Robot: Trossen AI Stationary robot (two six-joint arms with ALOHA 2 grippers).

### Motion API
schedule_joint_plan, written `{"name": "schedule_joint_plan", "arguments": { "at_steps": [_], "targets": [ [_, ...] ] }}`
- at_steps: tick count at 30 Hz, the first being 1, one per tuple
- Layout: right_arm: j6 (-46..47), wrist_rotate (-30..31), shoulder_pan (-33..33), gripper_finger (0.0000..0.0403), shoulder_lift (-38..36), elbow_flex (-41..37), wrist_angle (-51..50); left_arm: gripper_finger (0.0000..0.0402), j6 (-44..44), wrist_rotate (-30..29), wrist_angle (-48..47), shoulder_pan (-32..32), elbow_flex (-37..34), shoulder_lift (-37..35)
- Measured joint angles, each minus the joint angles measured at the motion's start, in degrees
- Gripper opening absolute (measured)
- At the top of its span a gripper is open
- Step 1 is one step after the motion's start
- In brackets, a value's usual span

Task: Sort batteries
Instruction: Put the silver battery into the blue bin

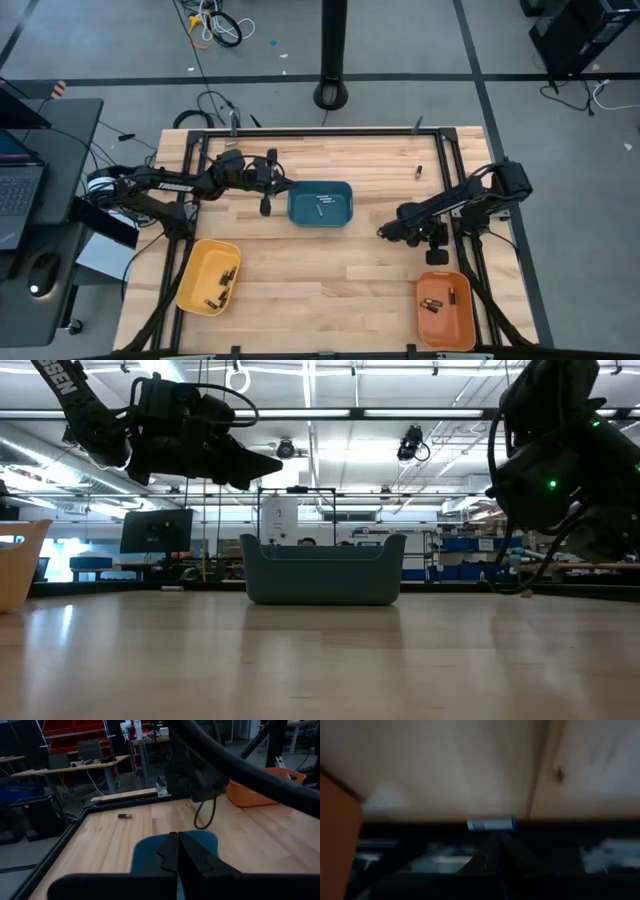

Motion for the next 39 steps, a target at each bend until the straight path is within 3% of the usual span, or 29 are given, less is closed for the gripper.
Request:
{"name": "schedule_joint_plan", "arguments": {
  "at_steps": [9, 21, 25, 39],
  "targets": [
    [1.95, -2.16, 1.58, 0.001, 0.84, -4.02, 6.13, 0.0007, -0.01, -0.69, -0.02, -0.02, 0.0, 0.0],
    [11.65, -3.22, 1.56, 0.001, 0.84, -5.23, 5.82, 0.0007, 0.28, -2.51, 0.04, -0.02, 0.0, 0.0],
    [14.43, -6.74, 1.85, 0.001, 0.82, -6.98, 7.09, 0.0007, 0.61, -2.51, 0.0, -0.02, 0.0, 0.0],
    [5.3, -13.07, 9.45, 0.001, 0.82, -7.89, 9.76, 0.0007, 1.33, -4.52, -0.15, -0.02, 0.0, 0.0]
  ]
}}
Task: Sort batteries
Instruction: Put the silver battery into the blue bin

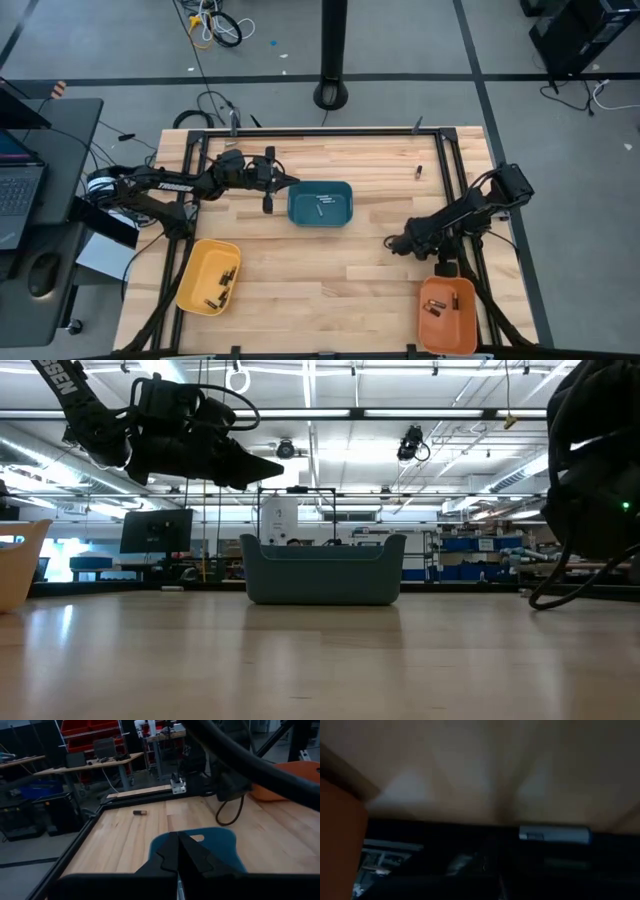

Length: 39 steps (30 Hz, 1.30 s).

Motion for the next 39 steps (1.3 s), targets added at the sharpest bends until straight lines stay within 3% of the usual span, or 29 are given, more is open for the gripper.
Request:
{"name": "schedule_joint_plan", "arguments": {
  "at_steps": [10, 18, 21, 32, 39],
  "targets": [
    [7.25, 2.02, -1.38, 0.0011, -0.11, -3.02, 3.03, 0.0009, 0.07, -0.81, -0.04, 0.0, 0.0, 0.0],
    [14.13, 14.73, -3.43, 0.0011, 0.04, 0.62, -0.76, 0.001, 0.15, -1.33, -0.02, 0.0, 0.0, 0.0],
    [14.39, 16.73, -4.8, 0.0011, 0.04, 3.64, -2.07, 0.001, 0.17, -1.88, -0.01, 0.0, 0.0, 0.0],
    [14.52, 16.32, -15.96, 0.0013, -4.19, 10.46, -4.11, 0.001, -0.01, -2.1, -0.3, 0.0, 0.0, 0.0],
    [-0.37, 11.73, -18.95, 0.0016, -1.36, 6.52, -5.94, 0.001, -0.04, -2.1, -1.19, 0.0, 0.0, 0.0]
  ]
}}
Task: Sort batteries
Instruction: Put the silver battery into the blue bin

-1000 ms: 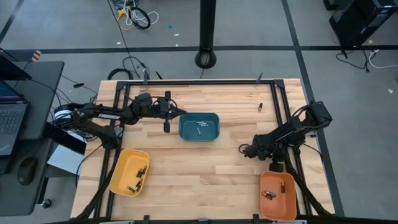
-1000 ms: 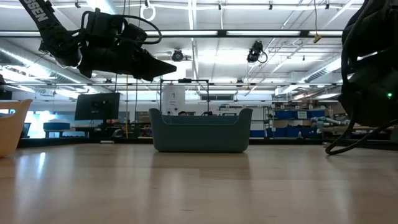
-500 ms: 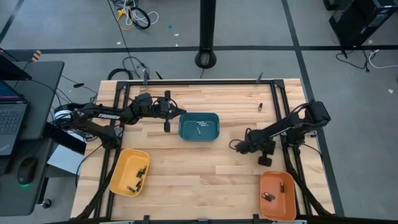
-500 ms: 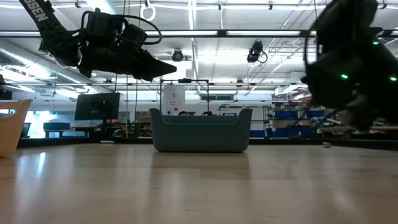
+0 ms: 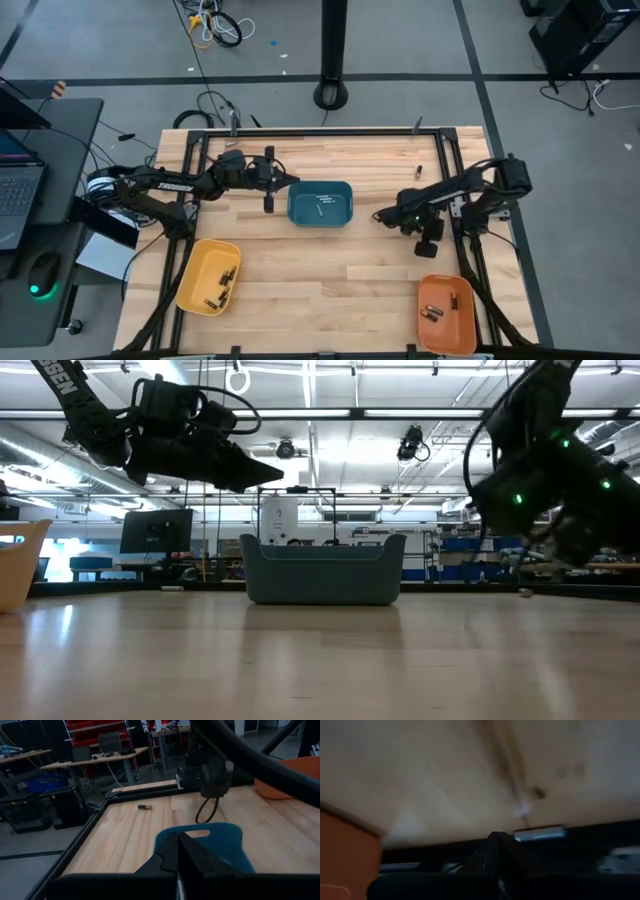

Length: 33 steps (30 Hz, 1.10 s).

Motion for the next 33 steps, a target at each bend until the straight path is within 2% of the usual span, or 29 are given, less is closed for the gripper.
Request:
{"name": "schedule_joint_plan", "arguments": {
  "at_steps": [3, 8, 12, 22, 27, 33],
  "targets": [
    [-2.82, -2.01, -0.35, 0.0016, 4.5, -1.62, 0.37, 0.001, -0.02, 0.02, -1.07, 0.0, 0.0, 0.0],
    [-7.07, -2.01, -0.41, 0.0016, 13.45, -3.63, 0.24, 0.001, -0.02, -0.79, -1.62, 0.0, 0.0, 0.0],
    [-7.44, -2.03, -1.18, 0.0014, 17.7, -3.46, -1.55, 0.001, 0.07, -1.33, -1.66, 0.0, 0.0, 0.0],
    [-6.19, 3.73, -4.43, 0.0014, 12.99, -3.06, 2.22, 0.001, 0.15, -1.38, -2.14, 0.0, 0.0, 0.0],
    [-5.8, 3.48, -5.53, 0.0014, 11.09, -3.09, 3.11, 0.001, 0.17, -1.4, -2.34, 0.0, 0.0, 0.0],
    [-4.52, 4.6, -6.77, 0.0014, 12.38, -2.92, 2.76, 0.001, 0.17, -1.44, -2.34, 0.0, 0.0, 0.0]
  ]
}}
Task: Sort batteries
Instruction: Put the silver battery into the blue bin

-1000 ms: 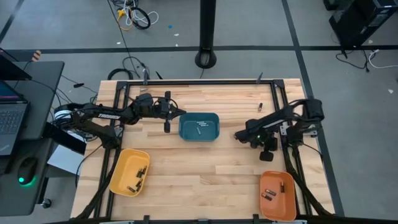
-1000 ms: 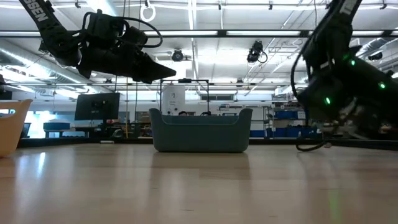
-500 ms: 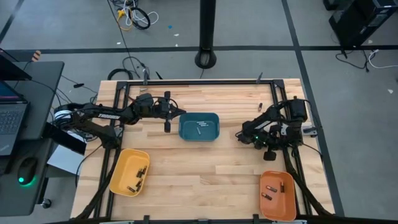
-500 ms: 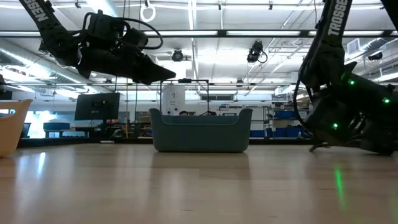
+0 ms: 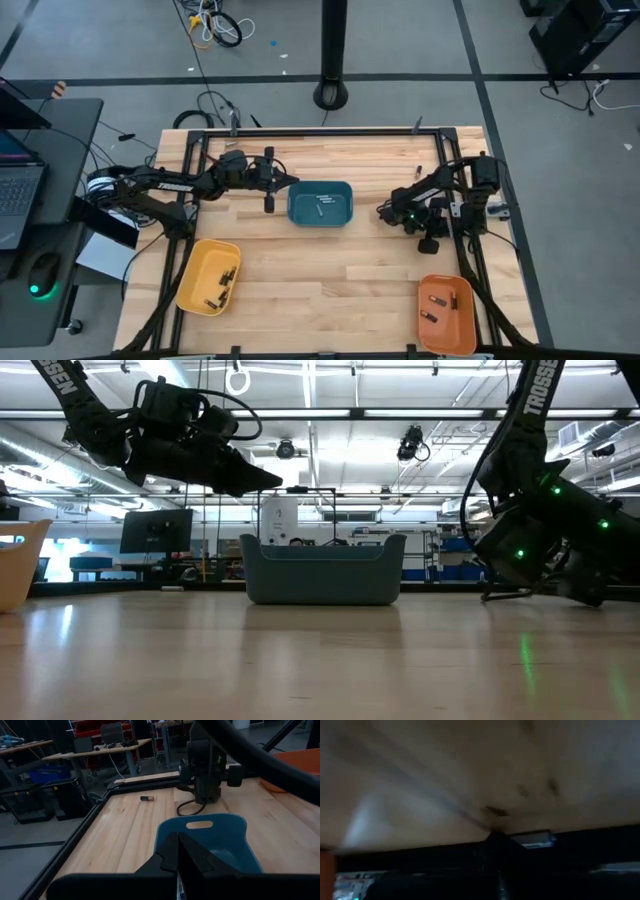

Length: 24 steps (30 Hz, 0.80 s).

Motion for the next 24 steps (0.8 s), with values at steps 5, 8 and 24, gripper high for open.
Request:
{"name": "schedule_joint_plan", "arguments": {
  "at_steps": [5, 8, 24],
  "targets": [
    [0.47, 1.04, -0.24, 0.0014, -1.86, 2.17, -0.27, 0.001, 0.0, -0.11, 0.0, 0.0, 0.0, 0.0],
    [0.4, 1.07, -0.22, 0.0013, -3.73, 3.61, -1.34, 0.001, 0.02, -0.91, 0.0, 0.0, 0.0, 0.0],
    [-0.41, 2.49, -1.39, 0.0013, 1.59, 0.13, -3.08, 0.001, 0.17, -1.79, 0.01, 0.0, 0.0, 0.0]
  ]
}}
